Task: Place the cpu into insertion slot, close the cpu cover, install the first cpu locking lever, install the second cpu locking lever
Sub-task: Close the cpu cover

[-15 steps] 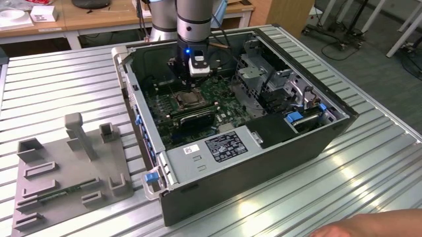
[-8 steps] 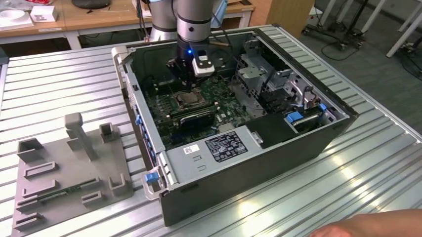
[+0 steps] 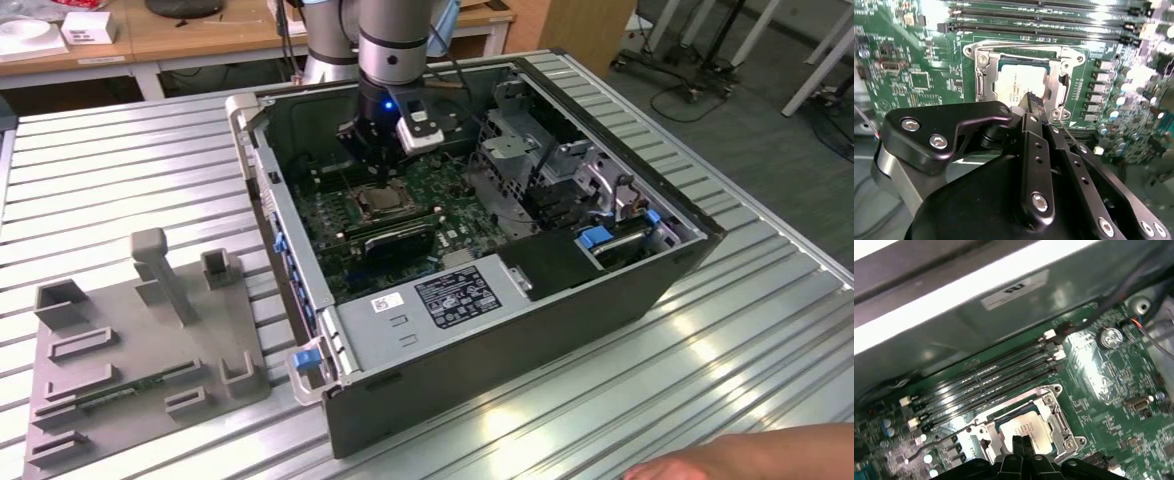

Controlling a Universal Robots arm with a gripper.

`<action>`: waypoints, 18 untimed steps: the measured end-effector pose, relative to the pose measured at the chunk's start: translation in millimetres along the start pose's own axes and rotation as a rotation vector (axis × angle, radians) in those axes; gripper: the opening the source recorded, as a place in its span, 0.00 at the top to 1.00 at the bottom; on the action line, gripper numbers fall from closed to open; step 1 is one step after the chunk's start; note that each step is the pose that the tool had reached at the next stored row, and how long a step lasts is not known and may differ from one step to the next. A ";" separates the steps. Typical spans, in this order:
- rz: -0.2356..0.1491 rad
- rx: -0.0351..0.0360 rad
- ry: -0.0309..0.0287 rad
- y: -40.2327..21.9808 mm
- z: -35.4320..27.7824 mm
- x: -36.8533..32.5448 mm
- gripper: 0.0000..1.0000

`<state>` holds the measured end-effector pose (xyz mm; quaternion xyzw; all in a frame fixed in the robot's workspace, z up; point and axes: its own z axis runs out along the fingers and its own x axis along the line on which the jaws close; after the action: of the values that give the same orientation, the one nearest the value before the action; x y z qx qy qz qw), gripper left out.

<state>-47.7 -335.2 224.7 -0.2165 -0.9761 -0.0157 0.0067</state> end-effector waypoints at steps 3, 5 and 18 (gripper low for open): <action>-0.054 0.0010 0.0015 0.0 0.1 0.0 0.89; -0.091 0.0018 0.0026 0.0 0.1 0.0 0.89; -0.327 0.0065 0.0092 0.0 0.7 0.0 0.89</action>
<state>-47.7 -335.2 224.0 -0.0546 -0.9984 -0.0145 0.0092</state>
